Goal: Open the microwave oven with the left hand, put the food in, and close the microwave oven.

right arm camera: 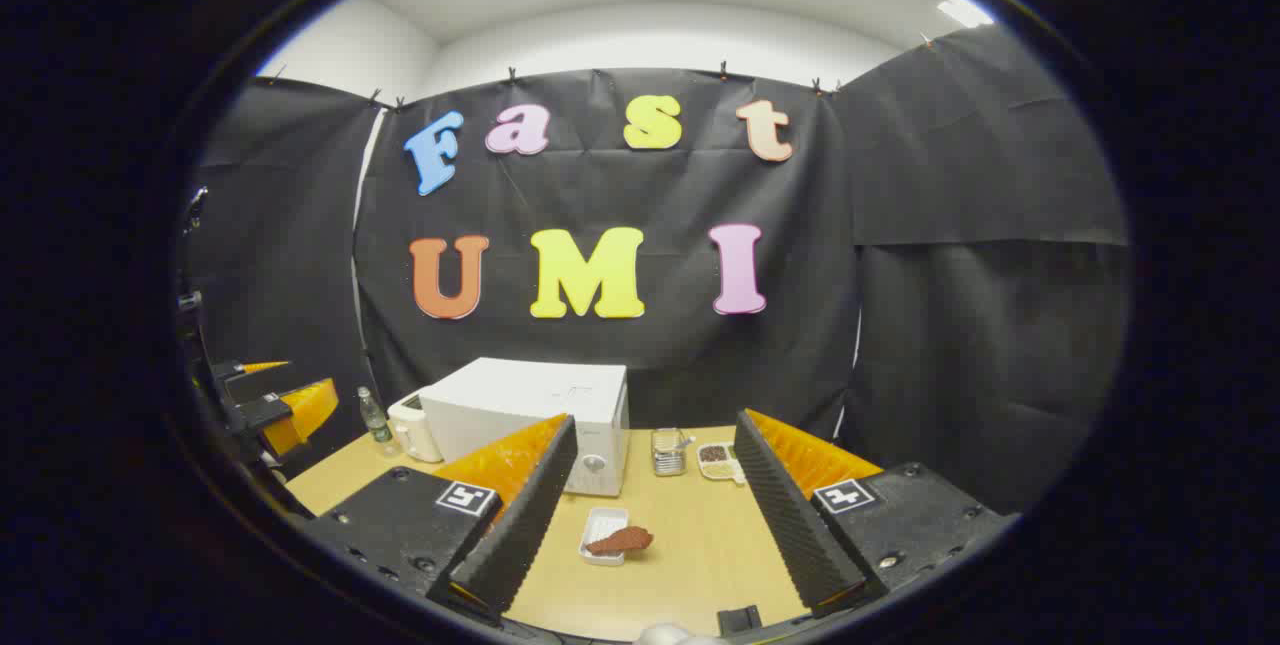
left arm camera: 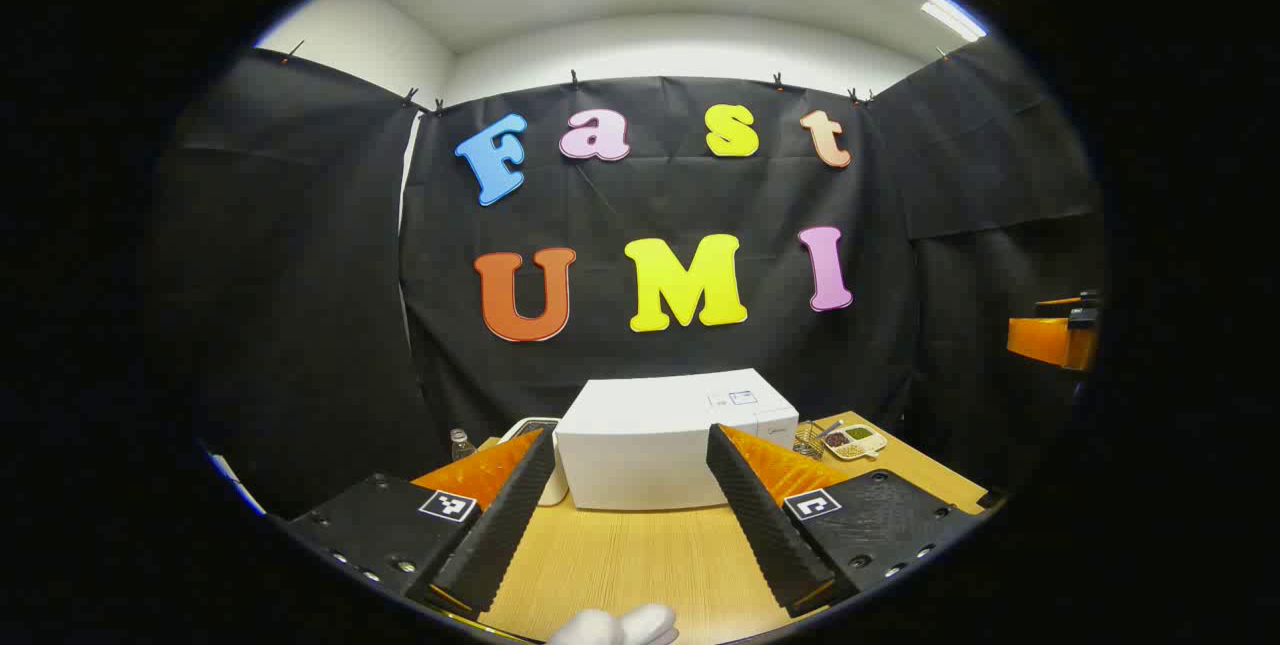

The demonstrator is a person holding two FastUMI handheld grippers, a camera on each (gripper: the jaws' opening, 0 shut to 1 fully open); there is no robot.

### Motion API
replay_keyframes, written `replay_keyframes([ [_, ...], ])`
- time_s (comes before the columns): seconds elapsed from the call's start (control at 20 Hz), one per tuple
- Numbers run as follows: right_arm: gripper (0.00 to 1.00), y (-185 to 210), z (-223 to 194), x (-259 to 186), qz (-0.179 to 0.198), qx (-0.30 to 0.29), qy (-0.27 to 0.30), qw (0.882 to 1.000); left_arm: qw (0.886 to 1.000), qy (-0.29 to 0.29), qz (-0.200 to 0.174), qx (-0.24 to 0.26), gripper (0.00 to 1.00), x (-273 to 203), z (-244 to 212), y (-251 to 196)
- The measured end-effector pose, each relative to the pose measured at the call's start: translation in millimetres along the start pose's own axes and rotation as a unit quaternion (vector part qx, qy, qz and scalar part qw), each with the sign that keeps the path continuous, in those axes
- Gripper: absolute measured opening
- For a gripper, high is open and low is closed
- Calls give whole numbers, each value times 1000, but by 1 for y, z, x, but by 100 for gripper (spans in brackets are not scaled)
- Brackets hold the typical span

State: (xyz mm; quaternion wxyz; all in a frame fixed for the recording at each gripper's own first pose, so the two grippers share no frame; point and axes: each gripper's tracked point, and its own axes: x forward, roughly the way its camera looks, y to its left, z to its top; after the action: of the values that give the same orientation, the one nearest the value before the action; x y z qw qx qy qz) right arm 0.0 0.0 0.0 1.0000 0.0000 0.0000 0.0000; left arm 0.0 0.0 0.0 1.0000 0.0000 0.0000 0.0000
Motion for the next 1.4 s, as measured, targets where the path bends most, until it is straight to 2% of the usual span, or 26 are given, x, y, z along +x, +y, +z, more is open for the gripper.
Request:
replay_keyframes([
  [0.05,91,-2,0,2,0,-1,1,1000,1000,1,1,0,96,3,-1,-1],
  [0.1,100,-4,2,4,-1,0,-2,1000,1000,1,2,1,96,5,-4,-2],
  [0.15,100,-5,4,5,-1,1,-3,1000,1000,2,4,2,96,7,-3,-3],
  [0.2,91,-6,6,7,0,2,-5,1000,1000,2,5,2,96,9,-4,-3],
  [0.65,91,-21,5,24,-4,2,1,1000,1000,4,2,8,96,38,-17,-22],
  [0.85,91,-37,10,29,-11,1,3,1000,1000,11,-15,7,95,62,-48,-50],
  [0.9,100,-42,12,30,-14,0,4,1000,1000,8,-21,1,95,69,-57,-60],
  [0.95,91,-47,13,30,-18,-2,6,1000,1000,9,-29,-1,96,77,-68,-72],
  [1.0,91,-52,15,31,-23,-6,7,1000,999,10,-33,2,96,86,-77,-83],
  [1.05,100,-57,17,30,-28,-11,9,999,999,6,-36,3,96,94,-88,-93],
  [1.2,100,-74,21,29,-42,-20,17,999,998,12,-63,14,95,129,-124,-133],
  [1.25,91,-81,23,29,-51,-20,17,998,997,21,-70,16,95,142,-137,-143],
  [1.3,90,-88,24,30,-60,-23,20,998,997,25,-72,13,96,157,-147,-152],
  [1.35,100,-95,21,30,-69,-27,24,997,997,31,-73,9,96,172,-159,-158],
  [1.4,100,-99,20,30,-76,-32,27,996,997,39,-71,8,96,189,-168,-162],
])
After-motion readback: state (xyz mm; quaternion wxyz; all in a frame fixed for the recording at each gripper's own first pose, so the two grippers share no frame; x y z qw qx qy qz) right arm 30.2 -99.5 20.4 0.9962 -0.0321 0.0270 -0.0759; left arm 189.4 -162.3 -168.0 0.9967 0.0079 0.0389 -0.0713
